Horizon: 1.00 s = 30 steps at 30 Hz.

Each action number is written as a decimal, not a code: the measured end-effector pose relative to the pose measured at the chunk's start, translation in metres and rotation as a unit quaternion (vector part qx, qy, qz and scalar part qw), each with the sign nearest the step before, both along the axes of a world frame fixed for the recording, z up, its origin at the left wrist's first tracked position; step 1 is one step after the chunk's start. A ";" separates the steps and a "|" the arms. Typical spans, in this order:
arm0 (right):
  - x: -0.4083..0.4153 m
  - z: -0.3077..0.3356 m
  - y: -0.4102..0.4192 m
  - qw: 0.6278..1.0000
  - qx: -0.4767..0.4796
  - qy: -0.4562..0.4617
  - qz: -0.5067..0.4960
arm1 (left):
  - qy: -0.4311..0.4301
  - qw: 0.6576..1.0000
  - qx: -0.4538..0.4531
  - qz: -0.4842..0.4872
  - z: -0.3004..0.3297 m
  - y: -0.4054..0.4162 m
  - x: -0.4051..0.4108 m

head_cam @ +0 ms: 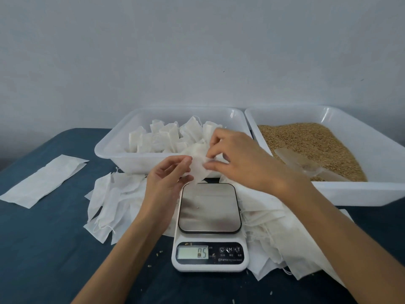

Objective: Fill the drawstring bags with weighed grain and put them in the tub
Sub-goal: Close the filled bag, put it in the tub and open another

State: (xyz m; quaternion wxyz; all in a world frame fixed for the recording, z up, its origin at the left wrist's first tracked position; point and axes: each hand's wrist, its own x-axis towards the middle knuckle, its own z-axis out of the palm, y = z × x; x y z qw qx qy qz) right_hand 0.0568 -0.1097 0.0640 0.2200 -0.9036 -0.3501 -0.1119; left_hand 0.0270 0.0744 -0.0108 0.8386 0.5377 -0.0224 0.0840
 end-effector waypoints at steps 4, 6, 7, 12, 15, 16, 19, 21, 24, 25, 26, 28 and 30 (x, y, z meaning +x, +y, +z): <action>-0.001 0.013 -0.007 0.989 0.136 0.049 0.020 | 0.017 0.999 0.012 -0.029 0.000 -0.003 -0.003; -0.002 0.016 -0.011 0.985 0.157 0.072 0.022 | 0.023 0.998 -0.012 -0.062 -0.001 -0.003 -0.003; -0.002 0.016 -0.012 0.984 0.161 0.079 0.021 | 0.025 0.997 -0.026 -0.069 -0.001 -0.002 -0.002; 0.000 0.015 -0.016 0.982 0.163 0.088 0.026 | 0.024 0.998 -0.029 -0.045 -0.005 -0.001 0.001; 0.000 0.014 -0.018 0.980 0.132 0.139 0.052 | 0.004 0.999 -0.019 -0.033 -0.005 -0.002 -0.001; 0.000 0.014 -0.019 0.979 0.122 0.155 0.057 | -0.004 0.999 -0.016 -0.030 -0.005 -0.003 -0.001; 0.004 0.011 -0.019 0.978 0.103 0.170 0.057 | -0.010 0.999 -0.026 -0.023 -0.005 -0.002 0.000; 0.007 0.009 -0.021 0.978 0.119 0.165 0.044 | -0.005 0.999 -0.041 -0.024 -0.004 -0.002 0.000; 0.010 0.010 -0.026 0.979 0.149 0.138 0.026 | 0.010 0.998 -0.048 -0.027 -0.004 -0.003 0.000; 0.010 0.011 -0.028 0.978 0.151 0.140 0.031 | 0.011 0.998 -0.047 -0.027 -0.004 -0.003 0.000; 0.010 0.012 -0.028 0.978 0.144 0.148 0.040 | 0.011 0.998 -0.046 -0.028 -0.005 -0.004 0.000; 0.010 0.012 -0.028 0.976 0.121 0.173 0.057 | 0.008 0.998 -0.043 -0.035 -0.006 -0.004 0.000; 0.012 0.010 -0.026 0.973 0.115 0.188 0.062 | 0.008 0.998 -0.040 -0.043 -0.007 -0.004 0.000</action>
